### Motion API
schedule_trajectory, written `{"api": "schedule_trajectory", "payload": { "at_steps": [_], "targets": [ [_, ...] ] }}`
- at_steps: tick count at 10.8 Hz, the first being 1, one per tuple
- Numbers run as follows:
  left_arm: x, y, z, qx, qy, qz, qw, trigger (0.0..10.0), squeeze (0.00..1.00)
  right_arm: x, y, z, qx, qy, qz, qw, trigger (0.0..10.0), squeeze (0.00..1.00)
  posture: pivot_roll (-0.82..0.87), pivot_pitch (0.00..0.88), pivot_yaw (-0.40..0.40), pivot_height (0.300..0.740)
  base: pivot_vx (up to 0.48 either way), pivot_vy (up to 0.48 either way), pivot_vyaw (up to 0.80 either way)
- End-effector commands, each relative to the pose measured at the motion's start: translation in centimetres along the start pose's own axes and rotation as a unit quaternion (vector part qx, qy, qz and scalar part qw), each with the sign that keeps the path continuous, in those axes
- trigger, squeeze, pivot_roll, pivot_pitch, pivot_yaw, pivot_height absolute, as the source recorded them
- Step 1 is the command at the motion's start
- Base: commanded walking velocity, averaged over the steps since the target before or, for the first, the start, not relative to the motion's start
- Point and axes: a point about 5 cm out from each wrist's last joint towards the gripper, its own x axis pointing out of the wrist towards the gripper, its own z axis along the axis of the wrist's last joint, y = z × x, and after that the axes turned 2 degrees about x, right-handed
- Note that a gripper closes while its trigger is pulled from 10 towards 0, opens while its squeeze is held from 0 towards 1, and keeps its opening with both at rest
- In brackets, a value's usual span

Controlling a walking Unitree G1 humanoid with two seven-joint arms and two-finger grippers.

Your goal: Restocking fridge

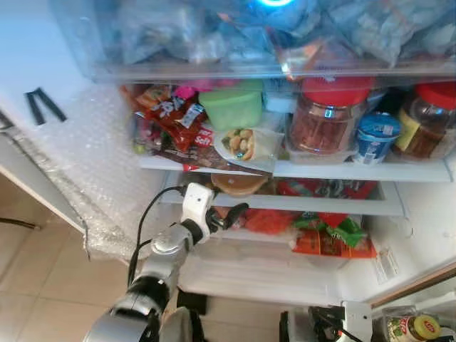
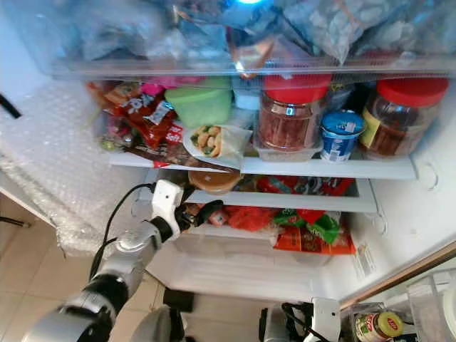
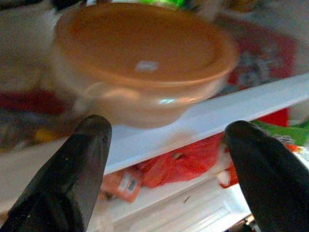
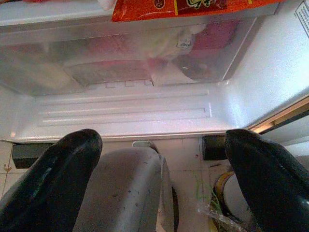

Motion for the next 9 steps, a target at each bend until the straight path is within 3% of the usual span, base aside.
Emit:
{"api": "schedule_trajectory", "payload": {
  "at_steps": [1, 4, 5, 7, 9],
  "targets": [
    [0.0, 0.7, -0.1, -0.013, 0.012, 0.027, 0.999, 10.0, 0.00, -2.5, -1.4, -4.0, 0.013, 0.072, -0.032, 0.997, 10.0, 0.00, -0.28, 0.222, 0.092, 0.650, 0.000, 0.000, 0.00],
    [2.4, -0.2, 2.3, 0.003, 0.005, 0.021, 1.000, 10.0, 0.00, -2.8, -1.5, -4.2, 0.010, 0.070, -0.029, 0.997, 10.0, 0.00, -0.28, 0.228, 0.087, 0.650, 0.000, 0.000, 0.00],
    [2.6, -0.4, 2.4, 0.009, 0.006, 0.015, 1.000, 10.0, 0.00, -2.7, -1.5, -4.1, 0.010, 0.069, -0.028, 0.997, 10.0, 0.00, -0.28, 0.222, 0.088, 0.650, 0.000, 0.000, 0.00],
    [1.6, -0.3, 1.3, 0.023, 0.007, -0.003, 1.000, 10.0, 0.00, -2.4, -1.2, -3.8, 0.012, 0.068, -0.025, 0.997, 10.0, 0.00, -0.25, 0.198, 0.093, 0.650, 0.000, 0.000, 0.00],
    [-0.4, 1.1, 0.3, 0.037, -0.012, 0.006, 0.999, 10.0, 0.00, -1.9, -0.8, -3.5, 0.012, 0.069, -0.023, 0.997, 10.0, 0.00, -0.24, 0.156, 0.102, 0.650, 0.000, 0.000, 0.00]
  ]
}}
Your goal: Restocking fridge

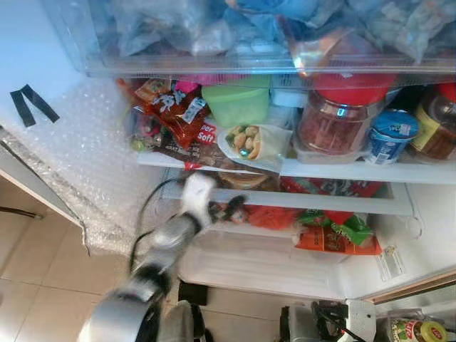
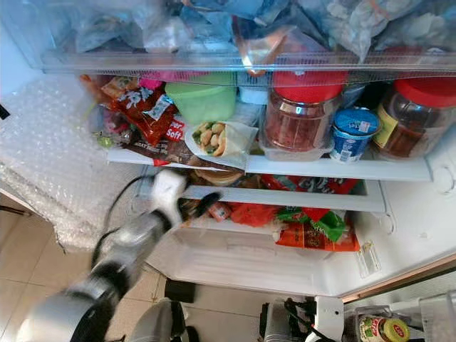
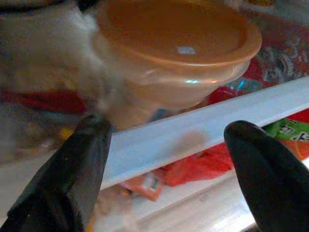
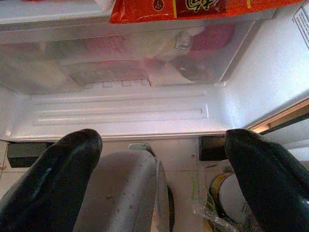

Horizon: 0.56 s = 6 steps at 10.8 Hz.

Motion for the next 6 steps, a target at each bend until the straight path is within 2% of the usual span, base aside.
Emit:
{"api": "schedule_trajectory", "payload": {
  "at_steps": [1, 4, 5, 6],
  "targets": [
    [-1.5, 0.4, -0.6, 0.012, -0.013, 0.002, 1.000, 10.0, 0.00, -1.6, -0.3, -3.5, 0.015, 0.083, -0.019, 0.996, 10.0, 0.00, -0.23, 0.124, 0.107, 0.650, 0.000, 0.000, 0.00],
    [-4.0, -0.9, -1.5, 0.032, -0.022, -0.021, 0.999, 10.0, 0.00, -1.0, 0.0, -2.9, 0.015, 0.084, -0.017, 0.996, 10.0, 0.00, -0.22, 0.076, 0.114, 0.650, 0.000, 0.000, 0.00],
    [-4.3, -1.1, -1.3, 0.035, -0.029, -0.020, 0.999, 10.0, 0.00, -0.9, 0.1, -2.7, 0.016, 0.085, -0.018, 0.996, 10.0, 0.00, -0.23, 0.060, 0.116, 0.650, 0.000, 0.000, 0.00],
    [-5.0, -1.5, -0.4, 0.054, -0.049, -0.005, 0.997, 10.0, 0.00, -0.8, 0.0, -2.8, 0.019, 0.090, -0.027, 0.995, 10.0, 0.00, -0.24, 0.015, 0.127, 0.650, 0.000, 0.000, 0.00]
  ]
}}
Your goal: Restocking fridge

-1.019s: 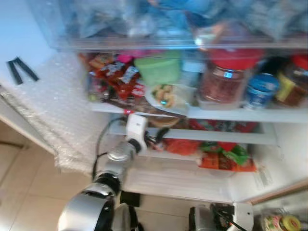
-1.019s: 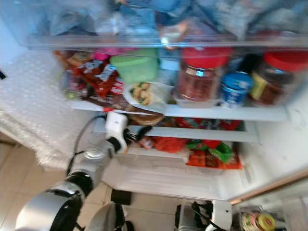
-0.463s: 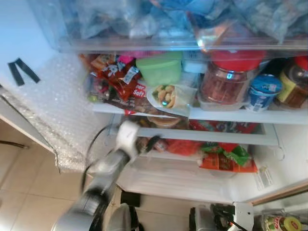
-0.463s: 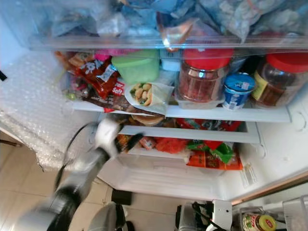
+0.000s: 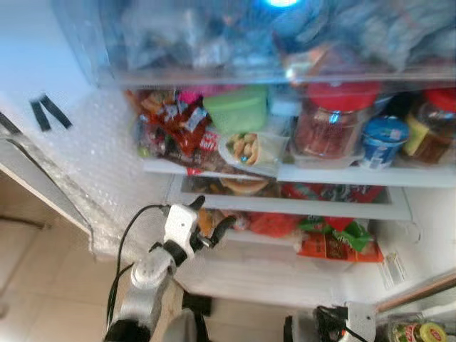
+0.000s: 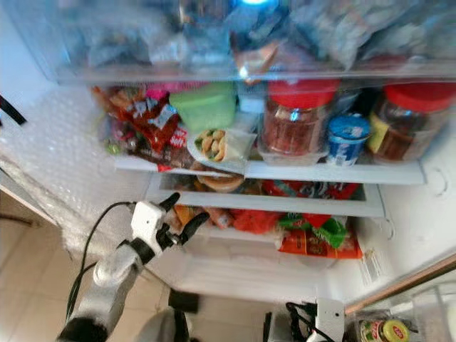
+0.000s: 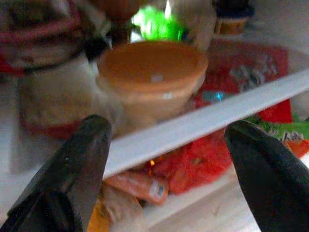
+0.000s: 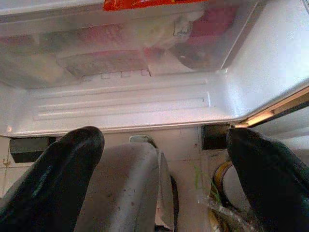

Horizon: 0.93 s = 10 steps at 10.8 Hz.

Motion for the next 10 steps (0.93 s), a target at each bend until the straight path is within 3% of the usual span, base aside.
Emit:
{"api": "schedule_trajectory", "payload": {
  "at_steps": [1, 2, 3, 6, 8, 10],
  "targets": [
    [-0.6, -0.3, 0.2, 0.028, 0.008, 0.002, 1.000, 10.0, 0.00, -0.7, 0.1, -2.1, 0.010, 0.046, -0.007, 0.999, 10.0, 0.00, -0.24, 0.000, 0.127, 0.650, 0.000, 0.000, 0.00],
    [-1.2, -1.7, 0.5, 0.054, 0.015, 0.003, 0.998, 10.0, 0.00, -0.6, -0.1, -2.1, 0.011, 0.057, -0.013, 0.998, 10.0, 0.00, -0.22, 0.000, 0.124, 0.650, 0.000, 0.000, 0.00],
    [-1.5, -1.7, 0.6, 0.078, 0.019, 0.008, 0.997, 10.0, 0.00, -0.6, -0.2, -2.2, 0.013, 0.062, -0.016, 0.998, 10.0, 0.00, -0.22, 0.000, 0.123, 0.650, 0.000, 0.000, 0.00],
    [-2.8, -0.7, 1.0, 0.097, 0.029, 0.045, 0.994, 10.0, 0.00, -0.6, -0.3, -2.1, 0.018, 0.067, -0.015, 0.998, 10.0, 0.00, -0.19, 0.000, 0.119, 0.650, 0.000, 0.000, 0.00],
    [-5.9, 0.1, 1.3, 0.117, 0.042, 0.114, 0.986, 10.0, 0.00, -0.5, -0.4, -2.0, 0.016, 0.072, -0.013, 0.997, 10.0, 0.00, -0.17, 0.000, 0.112, 0.650, 0.000, 0.000, 0.00],
    [-7.0, 0.4, 0.7, 0.115, 0.061, 0.124, 0.984, 10.0, 0.00, -0.5, -0.5, -2.0, 0.010, 0.078, -0.013, 0.997, 10.0, 0.00, -0.15, 0.000, 0.107, 0.650, 0.000, 0.000, 0.00]
  ]
}}
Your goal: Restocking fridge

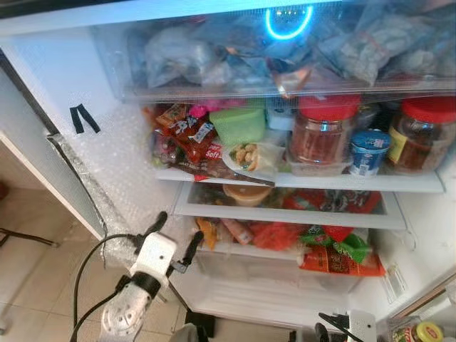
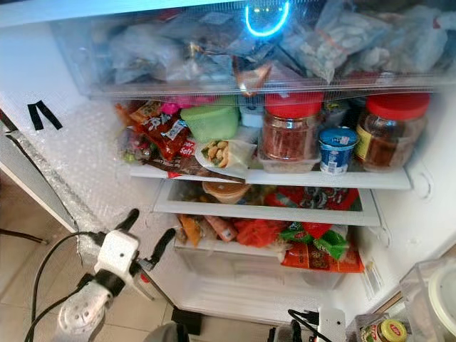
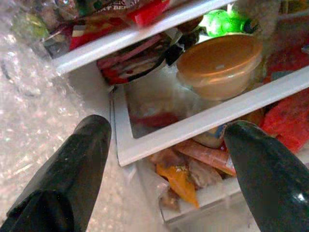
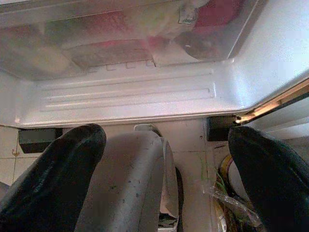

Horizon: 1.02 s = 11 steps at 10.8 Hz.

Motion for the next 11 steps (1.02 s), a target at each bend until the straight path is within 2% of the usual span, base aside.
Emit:
{"api": "schedule_trajectory", "payload": {
  "at_steps": [1, 6, 11],
  "targets": [
    [-0.24, 0.34, -0.23, 0.004, 0.009, 0.003, 1.000, 10.0, 0.00, -0.42, -0.10, -1.50, 0.002, 0.032, -0.003, 0.999, 10.0, 0.00, -0.16, 0.000, 0.109, 0.650, 0.000, 0.000, 0.00],
    [-0.54, 0.08, 0.09, 0.012, 0.018, -0.001, 1.000, 10.0, 0.00, -0.44, 0.06, -1.68, 0.004, 0.036, -0.003, 0.999, 10.0, 0.00, -0.16, 0.000, 0.116, 0.650, 0.000, 0.054, 0.00],
    [-0.45, 0.02, 0.04, 0.018, 0.020, -0.013, 1.000, 10.0, 0.00, -0.34, 0.35, -1.59, 0.006, 0.035, -0.002, 0.999, 10.0, 0.00, -0.17, 0.000, 0.126, 0.650, -0.342, 0.000, 0.00]
  ]
}}
